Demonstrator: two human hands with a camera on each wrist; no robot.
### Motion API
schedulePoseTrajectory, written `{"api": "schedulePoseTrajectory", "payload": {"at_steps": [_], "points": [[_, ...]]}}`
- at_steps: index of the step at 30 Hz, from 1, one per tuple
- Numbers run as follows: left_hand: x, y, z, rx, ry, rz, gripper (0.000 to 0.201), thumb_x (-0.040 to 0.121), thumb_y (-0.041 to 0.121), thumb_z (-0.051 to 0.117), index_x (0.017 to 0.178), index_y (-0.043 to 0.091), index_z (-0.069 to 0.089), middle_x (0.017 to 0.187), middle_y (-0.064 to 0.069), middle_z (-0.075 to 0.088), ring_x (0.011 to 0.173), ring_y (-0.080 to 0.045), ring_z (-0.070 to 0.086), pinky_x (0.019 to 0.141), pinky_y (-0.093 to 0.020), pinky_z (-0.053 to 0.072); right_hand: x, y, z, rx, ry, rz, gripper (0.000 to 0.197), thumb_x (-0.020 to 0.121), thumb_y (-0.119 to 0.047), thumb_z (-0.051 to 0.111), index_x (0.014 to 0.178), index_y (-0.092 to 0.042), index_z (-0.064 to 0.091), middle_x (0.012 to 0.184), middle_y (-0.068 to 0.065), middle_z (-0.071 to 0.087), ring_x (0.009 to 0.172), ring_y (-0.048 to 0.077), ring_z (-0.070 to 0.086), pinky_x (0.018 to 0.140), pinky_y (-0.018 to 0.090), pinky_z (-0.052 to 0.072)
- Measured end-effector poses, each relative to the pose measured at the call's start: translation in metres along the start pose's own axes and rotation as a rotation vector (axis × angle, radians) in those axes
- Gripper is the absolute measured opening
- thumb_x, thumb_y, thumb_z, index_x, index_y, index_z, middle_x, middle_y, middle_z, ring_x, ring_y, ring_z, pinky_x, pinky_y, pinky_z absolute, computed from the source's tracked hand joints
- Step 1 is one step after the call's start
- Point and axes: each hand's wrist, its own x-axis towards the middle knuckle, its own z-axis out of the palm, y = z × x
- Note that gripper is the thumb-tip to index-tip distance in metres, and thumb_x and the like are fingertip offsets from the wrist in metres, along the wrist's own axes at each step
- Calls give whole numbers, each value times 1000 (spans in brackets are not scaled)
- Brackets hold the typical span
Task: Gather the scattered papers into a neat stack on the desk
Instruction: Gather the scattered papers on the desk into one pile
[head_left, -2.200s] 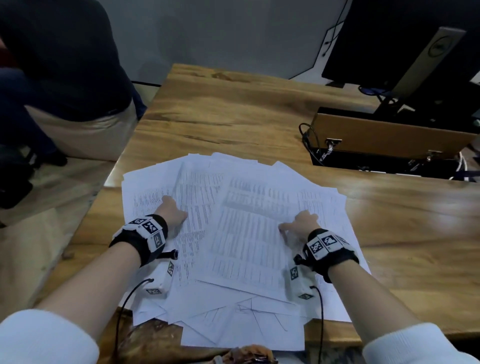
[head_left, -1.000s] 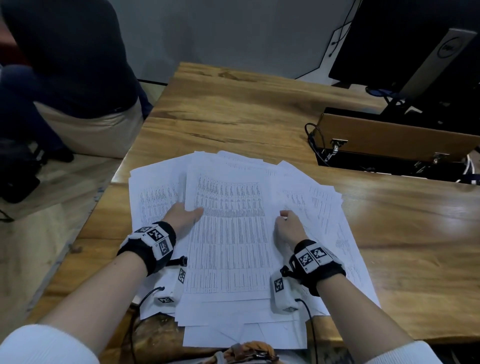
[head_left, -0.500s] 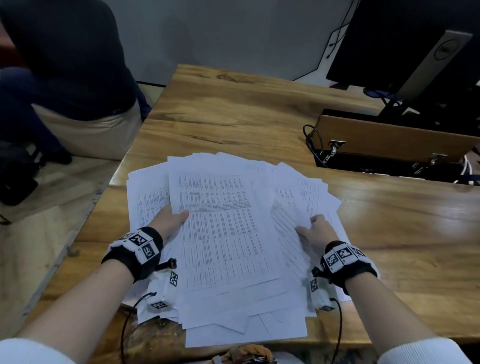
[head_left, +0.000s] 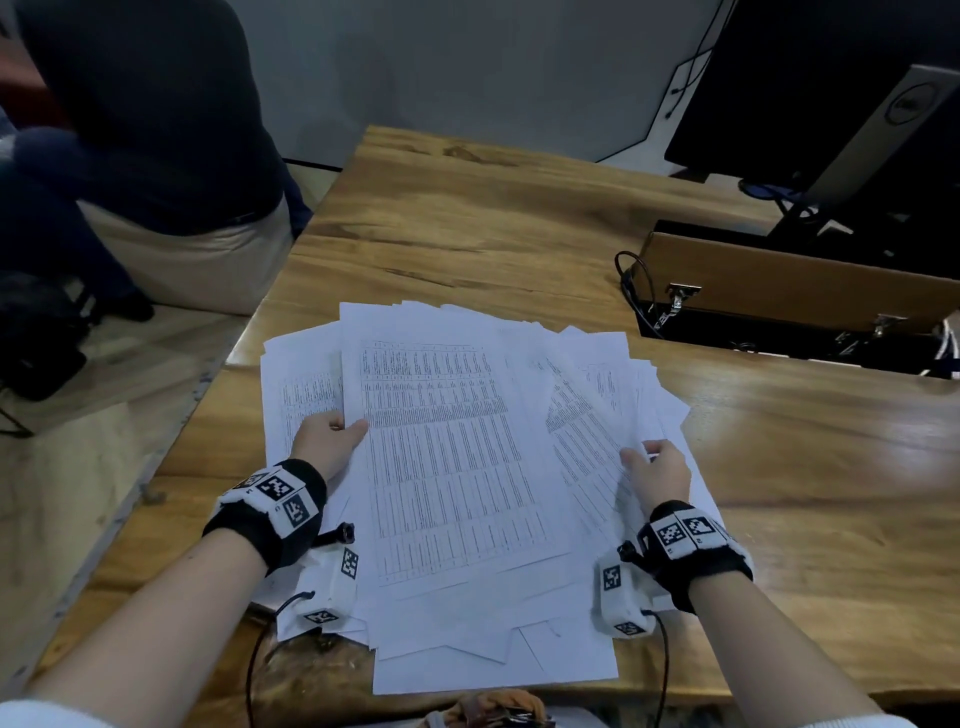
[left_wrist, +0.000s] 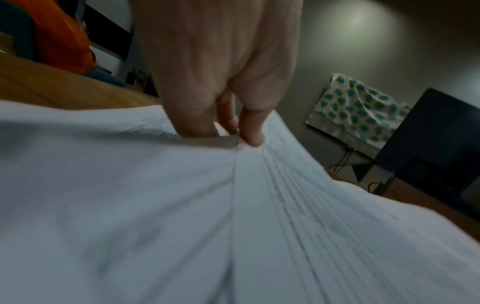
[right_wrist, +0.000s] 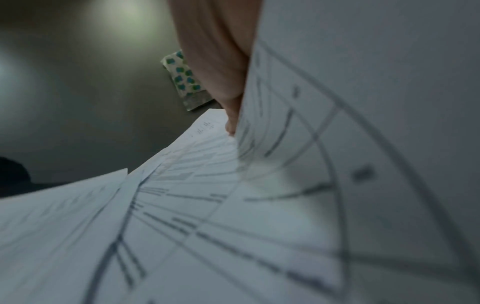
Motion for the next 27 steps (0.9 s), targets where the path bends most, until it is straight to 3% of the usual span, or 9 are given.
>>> {"api": "schedulePoseTrajectory", "payload": {"at_steps": [3, 6, 8, 11, 14, 17, 21, 24, 27], "points": [[-2, 3, 9, -35, -90, -59, 34, 96, 26, 43, 120, 4, 53, 122, -17, 57, 104, -31, 58, 88, -37, 45, -5, -1, 7, 26, -66, 49, 38, 87, -12, 56, 121, 3, 49, 124, 22, 56, 110, 34, 55, 80, 32, 39], [-10, 9, 21, 2, -80, -88, 54, 99, 24, 33, 148, 4, 20, 155, -15, 26, 140, -33, 31, 112, -43, 30, -14, -10, 17, -3, -198, 47, 40, 91, -11, 51, 128, -1, 42, 130, 20, 51, 117, 33, 51, 92, 35, 41], [-11, 11, 25, 7, -87, -83, 54, 100, 23, 31, 149, 4, 16, 156, -15, 25, 133, -30, 40, 107, -42, 35, -25, -17, 23, -49, -269, 27, 41, 93, -10, 45, 132, -2, 37, 132, 20, 50, 116, 32, 51, 94, 34, 39], [-16, 14, 26, -23, -140, -79, 57, 100, 26, 32, 150, 5, 15, 126, -12, 49, 79, -15, 50, 67, -29, 41, -42, -24, 30, -117, -368, -37, 32, 96, -8, 35, 127, 1, 36, 117, 17, 53, 103, 31, 51, 88, 34, 39], [-19, 10, 24, 29, -193, -25, 59, 98, 29, 38, 149, 8, 19, 139, -9, 48, 122, -27, 50, 101, -39, 39, -50, -26, 32, -183, -497, -65, 25, 97, -11, 33, 117, 0, 43, 104, 9, 50, 100, 29, 51, 92, 37, 41], [-19, 4, 18, 11, -131, 14, 43, 97, 19, 42, 138, 4, 43, 108, -5, 63, 97, -24, 56, 88, -31, 39, -36, -25, 23, -179, -428, -71, 21, 95, -16, 37, 101, -2, 52, 95, 10, 53, 91, 24, 51, 87, 32, 42], [-24, 10, 19, 104, -211, 36, 46, 98, 13, 40, 143, 6, 34, 144, -9, 45, 134, -31, 40, 110, -39, 31, -31, -26, 24, -244, -372, -122, 38, 96, -22, 38, 121, 4, 50, 127, 16, 51, 108, 29, 51, 85, 30, 36], [-26, 18, 25, 158, -312, 66, 46, 98, 14, 41, 143, 10, 34, 147, -10, 43, 136, -31, 38, 111, -39, 29, -46, -37, 38, -250, -478, -139, 40, 97, -22, 32, 129, -1, 42, 144, 19, 32, 122, 30, 43, 104, 39, 33], [-23, 16, 22, 78, -309, 60, 48, 93, 18, 53, 138, 9, 42, 140, -11, 51, 129, -32, 47, 111, -46, 35, -43, -40, 31, -132, -423, -131, 43, 97, -17, 33, 139, -6, 36, 146, 15, 35, 132, 31, 36, 111, 43, 27]]}}
